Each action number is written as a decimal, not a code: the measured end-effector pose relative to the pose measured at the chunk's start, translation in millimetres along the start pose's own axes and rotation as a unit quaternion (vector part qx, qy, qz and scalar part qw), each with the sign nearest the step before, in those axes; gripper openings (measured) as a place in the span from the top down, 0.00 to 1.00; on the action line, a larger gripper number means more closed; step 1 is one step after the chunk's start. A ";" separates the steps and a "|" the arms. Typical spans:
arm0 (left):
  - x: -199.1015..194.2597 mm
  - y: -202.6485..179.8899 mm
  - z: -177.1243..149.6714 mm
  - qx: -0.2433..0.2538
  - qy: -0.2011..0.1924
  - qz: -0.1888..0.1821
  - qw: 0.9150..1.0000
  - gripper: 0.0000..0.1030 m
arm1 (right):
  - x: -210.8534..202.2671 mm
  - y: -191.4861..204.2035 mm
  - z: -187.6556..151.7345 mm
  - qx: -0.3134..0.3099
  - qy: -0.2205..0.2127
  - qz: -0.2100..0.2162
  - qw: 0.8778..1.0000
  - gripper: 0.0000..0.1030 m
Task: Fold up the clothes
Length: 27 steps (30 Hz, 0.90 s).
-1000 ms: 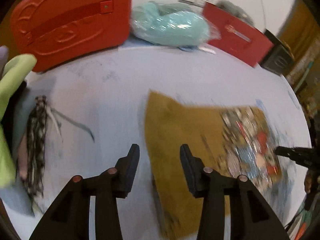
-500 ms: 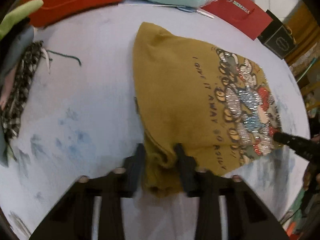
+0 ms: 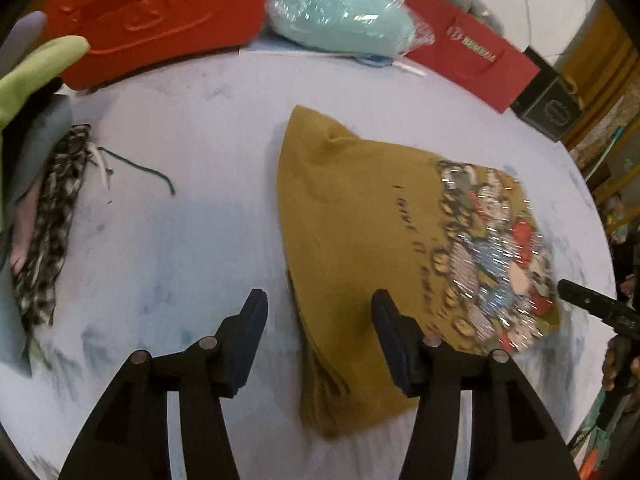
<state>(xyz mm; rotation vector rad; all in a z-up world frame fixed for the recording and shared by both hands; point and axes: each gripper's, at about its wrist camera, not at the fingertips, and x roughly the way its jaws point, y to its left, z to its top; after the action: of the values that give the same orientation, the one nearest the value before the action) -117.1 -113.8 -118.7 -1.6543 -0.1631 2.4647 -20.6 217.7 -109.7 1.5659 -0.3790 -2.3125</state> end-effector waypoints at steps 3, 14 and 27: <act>10.9 -1.2 4.9 0.010 0.003 0.002 1.000 0.47 | 13.0 3.7 8.4 -0.003 0.005 -0.002 1.000 0.60; 19.3 -18.1 1.0 0.035 -0.005 0.021 0.999 0.47 | 34.8 6.1 20.2 -0.005 0.005 -0.018 1.000 0.65; -0.6 -22.8 -9.7 0.009 -0.018 0.004 1.000 0.65 | 34.9 4.8 16.0 -0.004 -0.012 -0.022 1.000 0.67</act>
<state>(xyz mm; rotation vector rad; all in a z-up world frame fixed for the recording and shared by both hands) -106.2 -91.7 -117.6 -1.6066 -0.1398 2.4952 -47.1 199.8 -131.5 1.5585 -0.3432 -2.3659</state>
